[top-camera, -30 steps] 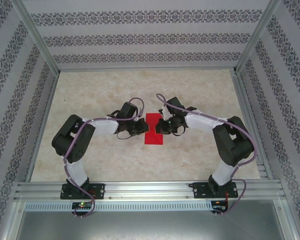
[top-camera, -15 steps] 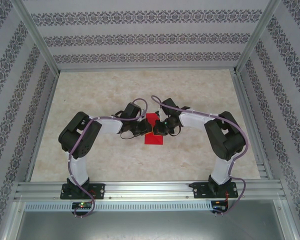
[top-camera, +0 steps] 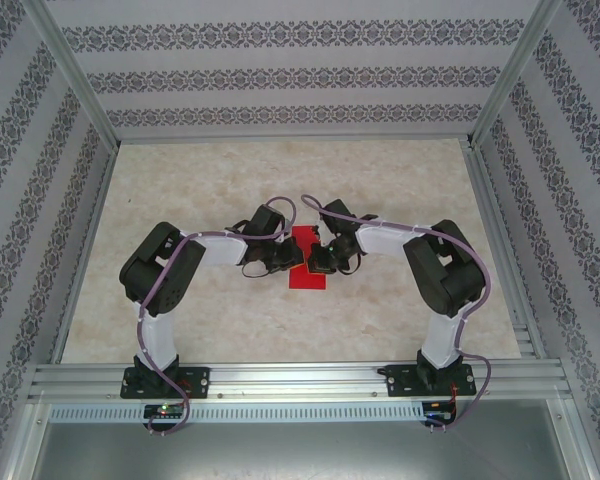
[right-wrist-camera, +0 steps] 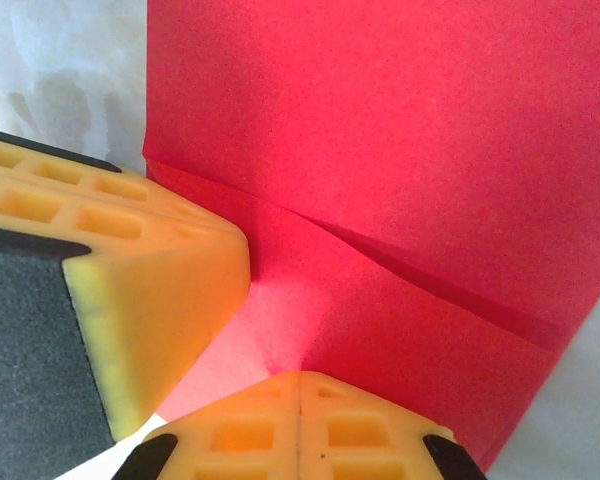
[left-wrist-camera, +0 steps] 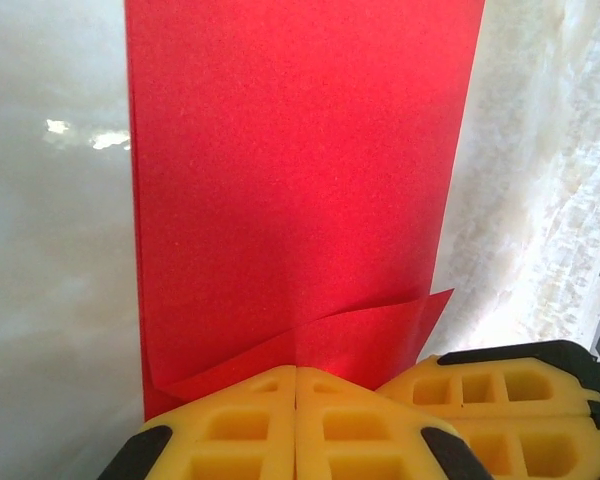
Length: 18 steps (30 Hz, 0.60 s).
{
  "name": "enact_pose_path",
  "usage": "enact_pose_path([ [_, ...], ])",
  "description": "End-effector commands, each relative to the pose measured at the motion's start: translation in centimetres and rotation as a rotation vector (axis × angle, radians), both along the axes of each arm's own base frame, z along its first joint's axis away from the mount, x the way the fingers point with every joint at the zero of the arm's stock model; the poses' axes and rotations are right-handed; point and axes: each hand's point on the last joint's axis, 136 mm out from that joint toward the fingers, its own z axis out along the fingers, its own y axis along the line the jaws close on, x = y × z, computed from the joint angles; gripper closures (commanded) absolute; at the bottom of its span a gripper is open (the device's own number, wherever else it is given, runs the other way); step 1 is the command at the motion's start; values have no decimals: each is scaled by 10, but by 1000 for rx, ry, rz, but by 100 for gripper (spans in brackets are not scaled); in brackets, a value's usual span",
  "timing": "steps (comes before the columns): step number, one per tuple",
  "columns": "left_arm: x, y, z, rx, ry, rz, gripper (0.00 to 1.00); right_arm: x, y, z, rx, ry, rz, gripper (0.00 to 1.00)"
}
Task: Fold a paper plane with a square sheet of paper (pick it up from the middle)
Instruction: Fold the triangle a second time at the center of the table.
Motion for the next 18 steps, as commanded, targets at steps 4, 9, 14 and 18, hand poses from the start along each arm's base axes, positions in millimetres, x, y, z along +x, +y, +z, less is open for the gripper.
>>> enact_pose_path([
  [4, -9, 23, -31, 157, 78, 60, 92, -41, -27, -6, -50, 76, 27, 96],
  [9, -9, 22, -31, 153, 78, 58, 92, -66, -42, -8, -61, 115, 25, 95],
  [14, -9, 20, -28, 143, 71, 46, 92, -55, -44, 8, -47, 61, 5, 95],
  [18, -9, 15, -24, 112, 66, 34, 92, -26, -25, 38, 49, -49, -22, 95],
])
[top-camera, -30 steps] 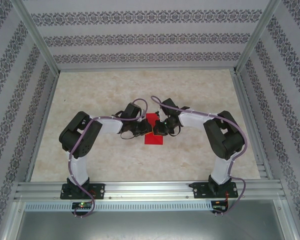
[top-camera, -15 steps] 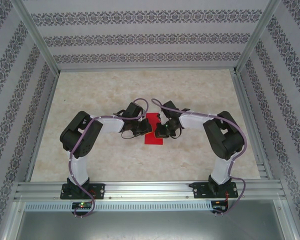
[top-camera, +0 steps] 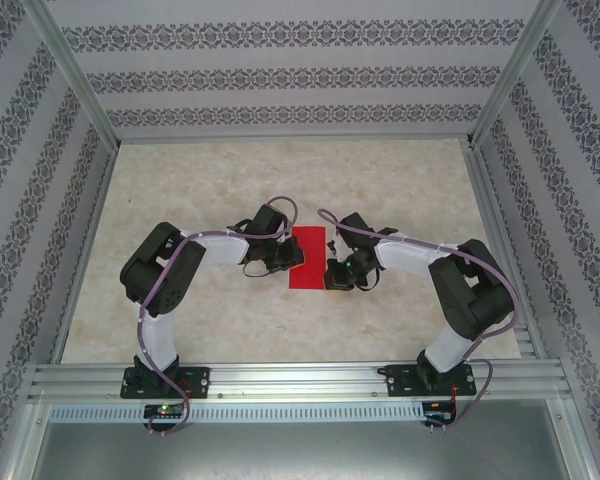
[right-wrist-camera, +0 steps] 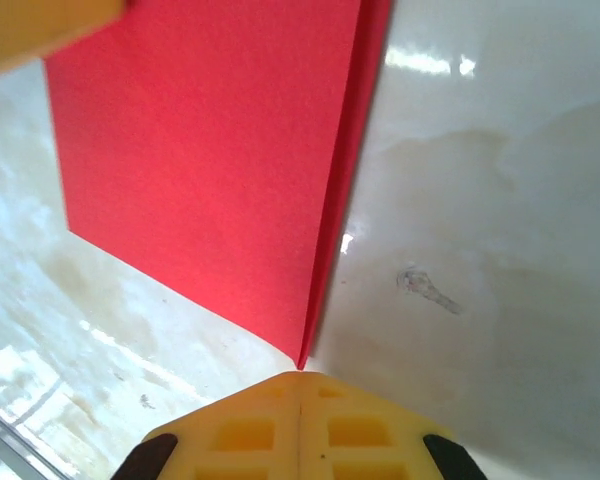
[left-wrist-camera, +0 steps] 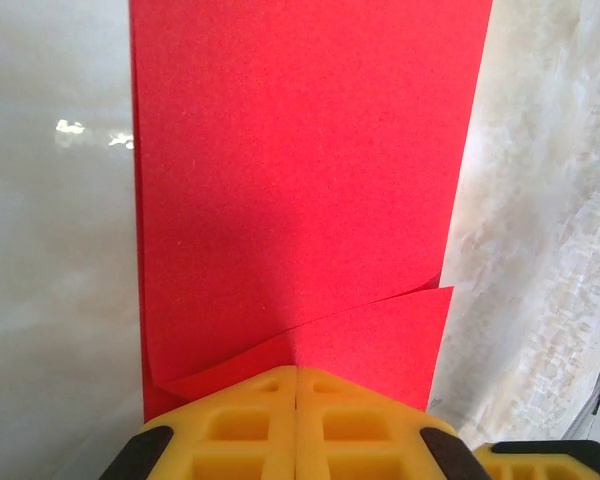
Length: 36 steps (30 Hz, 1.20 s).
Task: Fold a paper plane with a square sheet of paper (pick it up from the middle)
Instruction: Fold the triangle a second time at the center of the table.
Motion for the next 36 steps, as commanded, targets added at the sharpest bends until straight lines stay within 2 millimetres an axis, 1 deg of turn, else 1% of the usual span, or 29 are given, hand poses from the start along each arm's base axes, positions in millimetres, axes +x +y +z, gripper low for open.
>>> enact_pose_path([
  [1, -9, 12, -21, 70, 56, 18, 92, 28, 20, 27, 102, -90, -29, 95],
  [3, -7, 6, -12, 39, 33, -4, 92, 35, 29, 24, 127, -82, -40, 95],
  [6, 0, -3, 12, -11, -26, -35, 91, 47, 37, 16, 124, -78, -57, 95],
  [9, 6, -7, 32, -34, -75, -48, 90, 53, 35, 7, 88, -72, -72, 96],
  [11, 8, -6, 38, -29, -98, -56, 89, 52, 30, 1, 68, -58, -75, 96],
  [14, 10, 2, 32, 18, -97, -55, 89, 49, 24, -5, 55, -43, -78, 96],
  [18, 9, 6, 17, 43, -65, -54, 90, 51, 25, -2, 58, -47, -75, 96],
  [22, 5, 13, 4, 82, -39, -39, 91, 55, 33, 7, 92, -65, -61, 96],
  [26, 5, 18, -2, 107, -33, -33, 92, 57, 42, 13, 115, -78, -34, 96],
  [30, 3, 20, -7, 116, -22, -30, 94, 56, 49, 12, 119, -75, -24, 96],
  [36, 2, 22, -12, 132, -10, -23, 96, 63, 60, 10, 121, -74, -24, 96],
])
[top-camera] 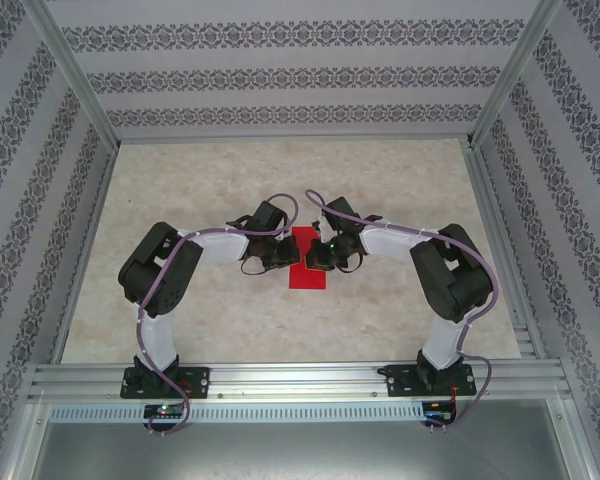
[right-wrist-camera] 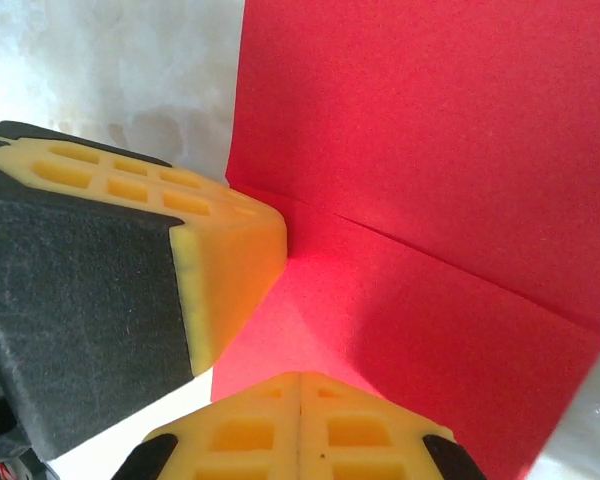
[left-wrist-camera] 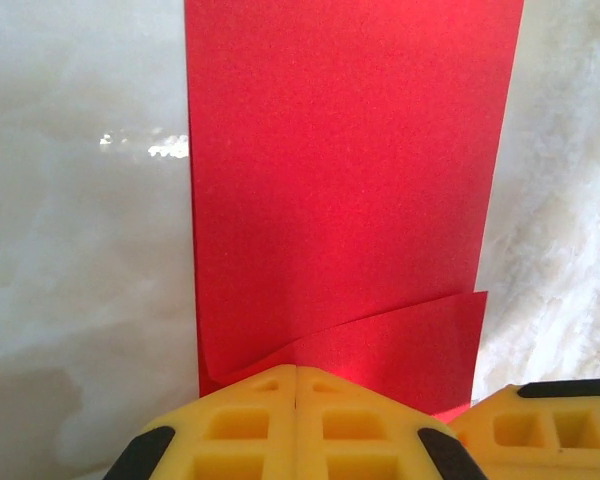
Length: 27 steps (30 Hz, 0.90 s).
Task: Fold a paper plane with a square sheet of paper (pick it up from the middle)
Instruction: Fold the triangle a second time at the center of the table.
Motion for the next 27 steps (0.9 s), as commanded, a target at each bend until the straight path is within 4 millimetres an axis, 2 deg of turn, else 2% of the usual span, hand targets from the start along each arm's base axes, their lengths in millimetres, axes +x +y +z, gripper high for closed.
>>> enact_pose_path([
  [1, -1, 12, -13, 53, 21, 12, 96, 7, 12, 2, 19, -8, 9, 96],
  [10, -3, 12, -15, 51, 35, 23, 97, 2, 7, -17, -29, 32, 9, 97],
  [16, -5, 16, -18, 67, 44, 33, 97, -19, -8, -24, -67, 70, 30, 97],
  [22, -6, 17, -20, 75, 47, 34, 97, -54, -38, -22, -114, 112, 57, 96],
  [25, -4, 14, -15, 58, 38, 26, 96, -55, -49, -14, -106, 99, 33, 96],
  [27, -1, 9, -8, 33, 20, 17, 95, -45, -50, -1, -77, 56, 3, 95],
])
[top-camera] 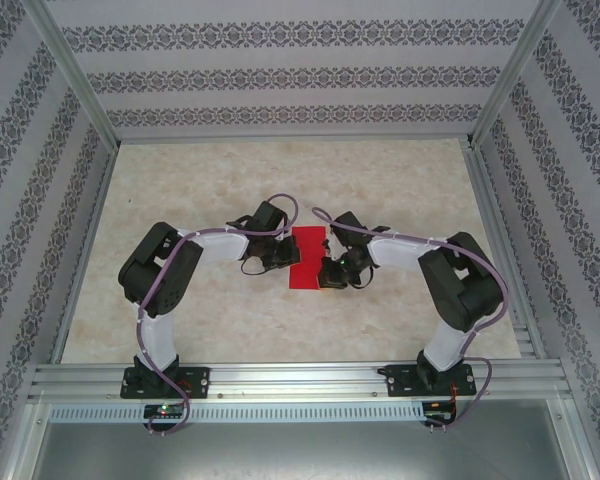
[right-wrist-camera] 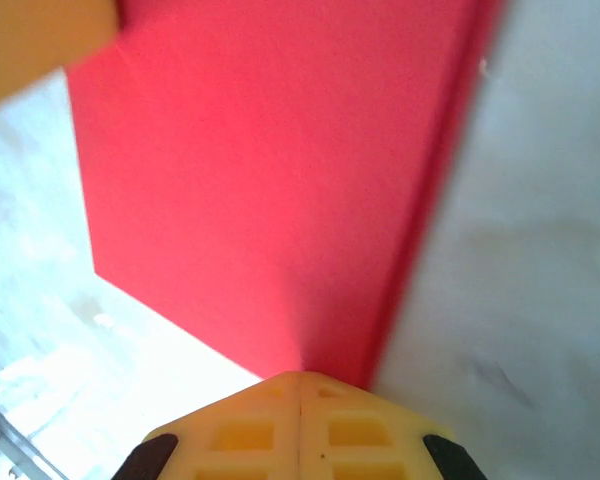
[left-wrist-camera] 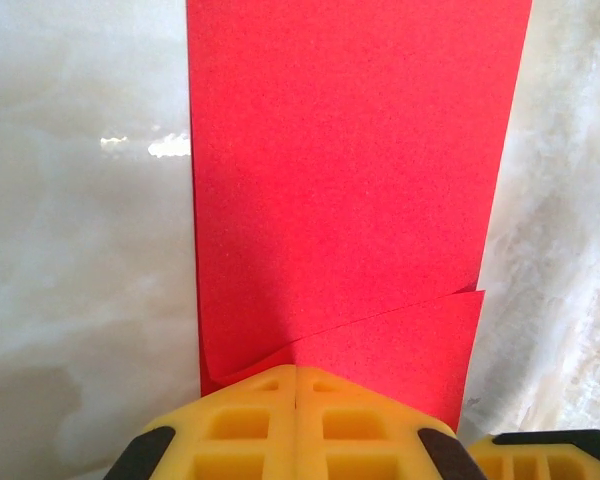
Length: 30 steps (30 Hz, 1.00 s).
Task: Fold a paper plane with a square sheet of paper (pick it up from the middle)
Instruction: Fold the triangle a second time at the center of the table, then turn over the paper at the center of the table.
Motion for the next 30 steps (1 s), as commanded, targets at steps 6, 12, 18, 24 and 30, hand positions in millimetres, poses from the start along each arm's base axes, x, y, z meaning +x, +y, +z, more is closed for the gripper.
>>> enact_pose_path([
  [6, 11, -14, 40, -135, -56, -11, 73, 57, -13, 45, 85, -195, -170, 77],
  [12, 18, 2, 57, -139, -98, 58, 57, 90, -4, 45, 122, -242, -175, 61],
  [18, 17, 27, 50, -144, -90, 146, 53, 98, 11, 35, 162, -205, -116, 61],
  [24, 10, 21, 44, -208, -57, 142, 52, 94, 21, 29, 213, -165, -80, 68],
  [30, 8, 11, 38, -266, -22, 125, 52, 94, 15, 20, 181, -149, -103, 86],
])
